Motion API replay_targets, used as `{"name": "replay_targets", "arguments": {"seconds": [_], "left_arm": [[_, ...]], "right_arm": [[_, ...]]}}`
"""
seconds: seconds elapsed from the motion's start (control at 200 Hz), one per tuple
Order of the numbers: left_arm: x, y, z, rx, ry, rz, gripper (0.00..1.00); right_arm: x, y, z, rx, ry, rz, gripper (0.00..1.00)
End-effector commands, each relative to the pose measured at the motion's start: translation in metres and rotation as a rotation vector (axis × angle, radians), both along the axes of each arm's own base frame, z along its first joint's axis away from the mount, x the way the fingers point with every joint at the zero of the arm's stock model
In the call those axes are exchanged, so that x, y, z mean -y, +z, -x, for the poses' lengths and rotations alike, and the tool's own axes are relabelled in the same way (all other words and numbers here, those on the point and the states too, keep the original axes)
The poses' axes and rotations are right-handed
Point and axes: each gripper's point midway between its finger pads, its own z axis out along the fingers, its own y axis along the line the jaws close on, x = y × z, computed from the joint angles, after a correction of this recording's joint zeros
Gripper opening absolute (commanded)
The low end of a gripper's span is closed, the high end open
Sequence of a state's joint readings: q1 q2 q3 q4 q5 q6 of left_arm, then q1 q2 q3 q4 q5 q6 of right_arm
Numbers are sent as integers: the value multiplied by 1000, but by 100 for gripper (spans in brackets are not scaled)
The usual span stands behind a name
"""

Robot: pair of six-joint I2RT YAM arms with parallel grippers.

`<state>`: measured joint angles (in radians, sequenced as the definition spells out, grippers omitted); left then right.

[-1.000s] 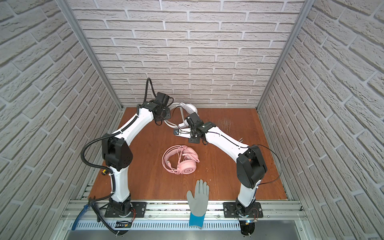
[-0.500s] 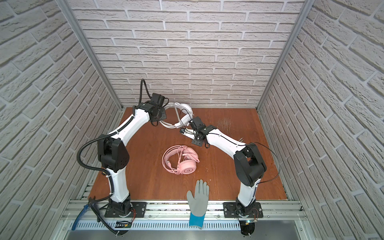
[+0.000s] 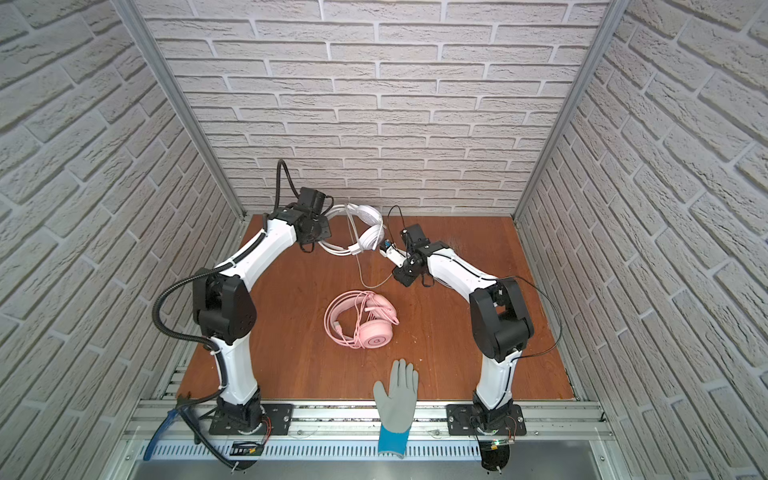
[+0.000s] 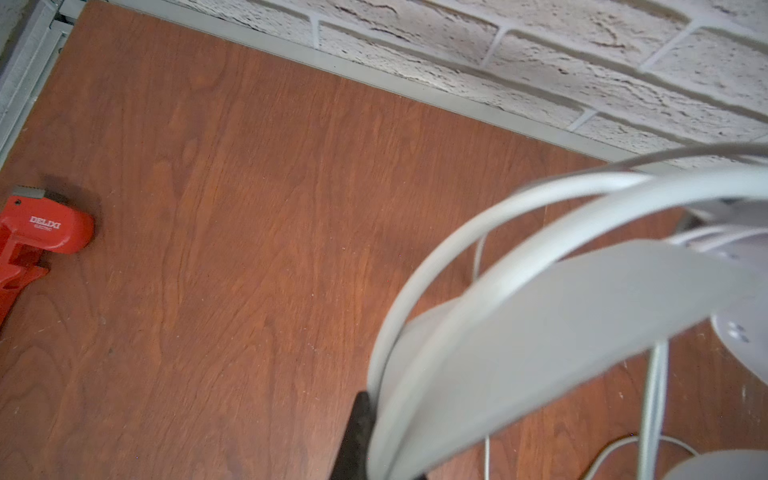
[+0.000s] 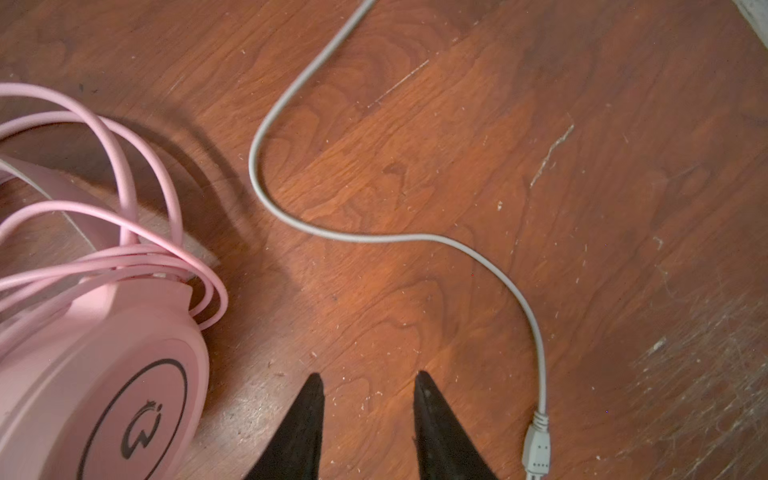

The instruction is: Wrap the headphones

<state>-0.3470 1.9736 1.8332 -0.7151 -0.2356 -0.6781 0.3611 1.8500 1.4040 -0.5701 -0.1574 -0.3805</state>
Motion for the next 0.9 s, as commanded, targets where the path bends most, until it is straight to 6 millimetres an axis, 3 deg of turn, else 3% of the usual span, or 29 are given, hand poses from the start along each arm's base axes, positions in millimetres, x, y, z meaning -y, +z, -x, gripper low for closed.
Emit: {"name": "replay_targets", "arguments": {"seconds": [0.0,0.24,0.365,0.4,0.42,0.595,0.895], "left_arm": [[9,33,-14,117,7,87,0],[4,35,-14,116,18,80,0],[2,31,-14,106,20,76,0],[2,32,-15,107,21,78,0],[2,30,-14,104,20,78,0],[2,29,-16,103,25,83,0],[3,29,-15,98,20,82,0]], "right_arm": [[1,11,6,-11,-37,-69,43],[39,-9,-26,-90,-351,-185,49],[64,-23,-35,-96,-406,-32,53],[71,-25,-33,-121,-412,23,53],[75,-37,-31,-155,-413,59,53],[104,-56,-23,-229,-446,232,55],[128,-79,-11,-306,-475,312,55]]}}
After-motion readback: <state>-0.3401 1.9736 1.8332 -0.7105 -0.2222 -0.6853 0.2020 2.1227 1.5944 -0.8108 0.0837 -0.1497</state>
